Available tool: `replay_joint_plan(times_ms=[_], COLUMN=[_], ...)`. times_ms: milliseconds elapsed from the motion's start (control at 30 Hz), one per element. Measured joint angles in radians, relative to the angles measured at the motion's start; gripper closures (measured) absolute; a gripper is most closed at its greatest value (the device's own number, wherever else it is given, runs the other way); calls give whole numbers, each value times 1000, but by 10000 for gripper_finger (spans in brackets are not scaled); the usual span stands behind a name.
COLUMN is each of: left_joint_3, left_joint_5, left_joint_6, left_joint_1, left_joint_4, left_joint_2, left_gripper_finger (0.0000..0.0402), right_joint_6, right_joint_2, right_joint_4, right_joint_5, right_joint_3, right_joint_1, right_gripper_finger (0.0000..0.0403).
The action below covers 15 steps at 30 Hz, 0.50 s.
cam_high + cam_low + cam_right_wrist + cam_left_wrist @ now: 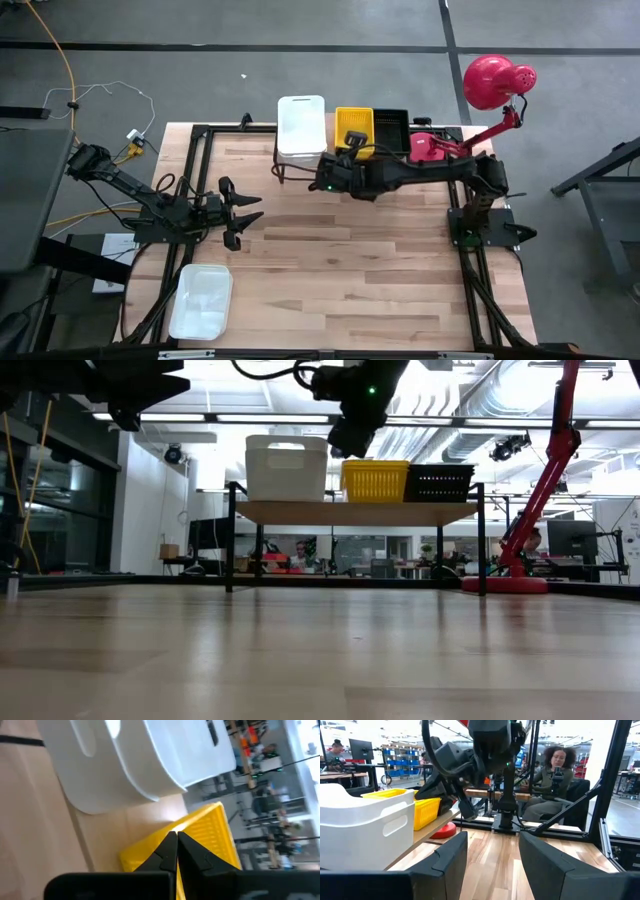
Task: Stack baskets on shelf by color
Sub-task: Stack the white bin into the other white bin on the shelf
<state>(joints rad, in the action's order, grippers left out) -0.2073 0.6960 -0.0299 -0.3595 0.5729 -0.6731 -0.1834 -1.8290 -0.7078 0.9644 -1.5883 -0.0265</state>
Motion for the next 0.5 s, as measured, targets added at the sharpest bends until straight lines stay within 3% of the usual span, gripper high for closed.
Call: replay_joint_plan(times_ms=[267, 367, 500], left_joint_3=[0, 0, 0], left_joint_5=[0, 0, 0], left_joint_6=[0, 0, 0], left_joint_1=[0, 0, 0], left_joint_4=[0, 0, 0], left_joint_2=[0, 0, 0], left_gripper_finger=[236, 236, 236], right_joint_6=[-25, -2, 190], right_joint_2=[0, 8, 49], right_joint_4=[-2, -89, -311], right_joint_5=[-33, -28, -76], right_joint_3=[0, 0, 0], right_joint_1=[18, 45, 88], right_gripper_finger=[403, 403, 403])
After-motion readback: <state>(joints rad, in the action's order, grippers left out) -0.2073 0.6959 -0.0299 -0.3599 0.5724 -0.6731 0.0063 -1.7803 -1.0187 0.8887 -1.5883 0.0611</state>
